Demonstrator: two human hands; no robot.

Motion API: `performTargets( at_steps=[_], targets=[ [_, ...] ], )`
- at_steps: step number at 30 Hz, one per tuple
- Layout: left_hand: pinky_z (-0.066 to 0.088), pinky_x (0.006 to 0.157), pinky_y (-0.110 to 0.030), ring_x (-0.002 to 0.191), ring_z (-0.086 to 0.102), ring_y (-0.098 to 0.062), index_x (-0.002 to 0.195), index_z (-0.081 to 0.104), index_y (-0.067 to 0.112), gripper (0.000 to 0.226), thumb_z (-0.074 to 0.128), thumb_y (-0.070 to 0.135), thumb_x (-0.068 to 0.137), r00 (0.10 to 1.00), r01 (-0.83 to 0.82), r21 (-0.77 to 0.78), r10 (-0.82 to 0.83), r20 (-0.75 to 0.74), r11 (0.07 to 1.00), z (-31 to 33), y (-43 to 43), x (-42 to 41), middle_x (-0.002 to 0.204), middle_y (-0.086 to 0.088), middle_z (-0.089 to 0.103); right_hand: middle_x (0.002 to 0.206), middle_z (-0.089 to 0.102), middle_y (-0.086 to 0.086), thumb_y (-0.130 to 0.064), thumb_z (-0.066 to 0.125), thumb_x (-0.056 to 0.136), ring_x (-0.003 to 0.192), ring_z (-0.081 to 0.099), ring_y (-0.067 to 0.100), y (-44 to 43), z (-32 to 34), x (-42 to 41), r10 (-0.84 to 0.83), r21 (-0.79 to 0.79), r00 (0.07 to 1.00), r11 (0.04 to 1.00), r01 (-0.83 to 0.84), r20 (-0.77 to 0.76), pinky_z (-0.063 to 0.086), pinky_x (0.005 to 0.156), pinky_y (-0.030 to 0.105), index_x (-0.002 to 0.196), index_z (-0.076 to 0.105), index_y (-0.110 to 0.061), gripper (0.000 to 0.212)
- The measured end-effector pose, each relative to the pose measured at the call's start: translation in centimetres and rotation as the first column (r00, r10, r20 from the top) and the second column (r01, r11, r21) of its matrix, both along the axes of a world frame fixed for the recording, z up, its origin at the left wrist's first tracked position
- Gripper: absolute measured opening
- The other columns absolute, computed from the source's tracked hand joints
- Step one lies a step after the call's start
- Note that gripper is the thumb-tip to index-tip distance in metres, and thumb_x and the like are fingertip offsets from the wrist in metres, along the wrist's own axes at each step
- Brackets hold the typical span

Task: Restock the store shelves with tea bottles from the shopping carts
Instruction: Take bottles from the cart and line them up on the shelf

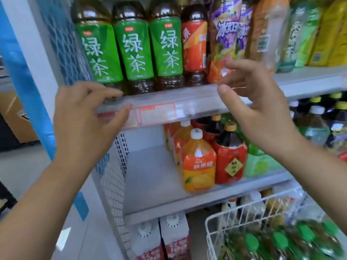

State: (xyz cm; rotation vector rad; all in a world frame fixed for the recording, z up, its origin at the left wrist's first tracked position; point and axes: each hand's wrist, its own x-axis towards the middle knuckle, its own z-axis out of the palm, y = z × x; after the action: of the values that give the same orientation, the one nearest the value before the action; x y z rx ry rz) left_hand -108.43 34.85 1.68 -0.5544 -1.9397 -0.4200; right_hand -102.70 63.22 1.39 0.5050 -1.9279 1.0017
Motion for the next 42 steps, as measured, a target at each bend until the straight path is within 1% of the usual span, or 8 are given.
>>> performTargets(
  at_steps=[5, 10, 17, 22, 30, 36, 38, 42],
  targets=[
    [0.042, 0.092, -0.034, 0.100, 0.056, -0.025, 0.105, 0.071, 0.016, 0.025, 0.060, 0.032, 0.089, 0.932, 0.322, -0.031, -0.311, 0.186, 0.946, -7.5, 6.9, 2.7, 0.106, -0.003, 0.062, 0.096, 0.065, -0.006, -0.031, 0.058, 0.093, 0.092, 0.062, 0.006, 7.3, -8.8, 5.7, -0.155, 0.024, 0.874, 0.986, 0.162, 0.461, 0.050, 0.076, 0.021, 0.108, 0.058, -0.032, 0.015],
    [0.049, 0.081, -0.026, 0.097, 0.058, -0.003, 0.111, 0.067, 0.024, 0.029, 0.057, 0.038, 0.087, 0.610, 0.628, 0.096, -0.565, 0.555, 0.773, -16.7, 14.8, 5.0, 0.114, 0.013, 0.058, 0.093, 0.069, -0.007, -0.027, 0.061, 0.092, 0.086, 0.065, 0.006, 11.9, -15.9, 8.5, -0.212, 0.119, 0.629, 0.975, 0.187, 0.748, 0.051, 0.073, 0.025, 0.099, 0.060, -0.039, 0.014],
    [0.042, 0.081, -0.006, 0.103, 0.054, 0.013, 0.119, 0.060, 0.038, 0.030, 0.061, 0.022, 0.094, 0.328, 0.566, 0.228, -0.470, 0.820, 0.792, -24.0, 17.1, 5.5, 0.111, 0.034, 0.047, 0.108, 0.062, -0.006, -0.056, 0.052, 0.090, 0.093, 0.059, 0.013, 7.4, -21.5, 8.2, -0.308, 0.353, 0.251, 0.922, -0.160, 0.918, 0.045, 0.071, 0.020, 0.132, 0.051, -0.022, 0.055],
    [0.044, 0.088, -0.008, 0.105, 0.055, 0.011, 0.116, 0.056, 0.041, 0.034, 0.060, 0.016, 0.094, 0.281, 0.500, 0.279, -0.458, 0.843, 0.820, -24.8, 15.5, 5.8, 0.112, 0.027, 0.052, 0.078, 0.056, -0.003, -0.058, 0.057, 0.086, 0.071, 0.057, 0.018, 4.2, -24.6, 6.6, -0.489, 0.521, 0.339, 0.854, -0.005, 0.804, 0.050, 0.063, 0.033, 0.095, 0.045, -0.019, 0.042],
    [0.034, 0.111, -0.017, 0.131, 0.036, 0.014, 0.145, 0.033, 0.043, 0.084, 0.078, 0.016, 0.079, -0.019, 0.500, 0.401, -0.454, 0.891, 0.767, -22.7, 12.9, 5.6, 0.150, 0.020, 0.036, 0.072, 0.068, -0.005, -0.027, 0.074, 0.071, 0.067, 0.064, 0.013, 3.6, -19.5, 7.7, -0.114, 0.096, 0.578, 0.994, 0.062, 0.808, 0.050, 0.061, 0.029, 0.079, 0.064, -0.028, 0.013],
    [0.048, 0.088, -0.013, 0.110, 0.061, 0.006, 0.124, 0.048, 0.048, 0.084, 0.091, 0.010, 0.063, -0.090, 0.440, 0.573, -0.601, 0.794, 0.692, -18.8, 12.9, 5.9, 0.116, 0.026, 0.066, 0.075, 0.065, -0.007, -0.006, 0.078, 0.070, 0.066, 0.056, 0.000, 1.9, -11.2, 7.2, 0.101, -0.019, 0.702, 0.992, -0.123, 0.705, 0.044, 0.061, 0.015, 0.085, 0.070, -0.022, 0.023],
    [0.052, 0.090, -0.023, 0.107, 0.066, -0.003, 0.121, 0.056, 0.042, 0.079, 0.094, 0.012, 0.058, -0.013, 0.376, 0.632, -0.678, 0.735, 0.678, -18.1, 12.4, 6.2, 0.114, 0.018, 0.070, 0.090, 0.061, -0.003, -0.024, 0.082, 0.073, 0.078, 0.055, 0.000, 2.3, -10.0, 7.3, 0.129, -0.063, 0.716, 0.991, -0.119, 0.686, 0.043, 0.068, 0.015, 0.108, 0.063, -0.033, 0.040],
    [0.053, 0.095, -0.039, 0.108, 0.067, -0.009, 0.121, 0.059, 0.043, 0.083, 0.093, 0.032, 0.047, 0.120, 0.306, 0.697, -0.753, 0.647, 0.648, -15.8, 10.4, 6.3, 0.115, 0.015, 0.071, 0.125, 0.038, -0.043, -0.055, 0.083, 0.056, 0.122, 0.039, -0.014, 1.8, -10.8, 8.1, 0.055, 0.010, 0.542, 0.993, -0.116, 0.839, 0.037, 0.094, 0.014, 0.134, 0.009, -0.066, 0.108]
  ],
)
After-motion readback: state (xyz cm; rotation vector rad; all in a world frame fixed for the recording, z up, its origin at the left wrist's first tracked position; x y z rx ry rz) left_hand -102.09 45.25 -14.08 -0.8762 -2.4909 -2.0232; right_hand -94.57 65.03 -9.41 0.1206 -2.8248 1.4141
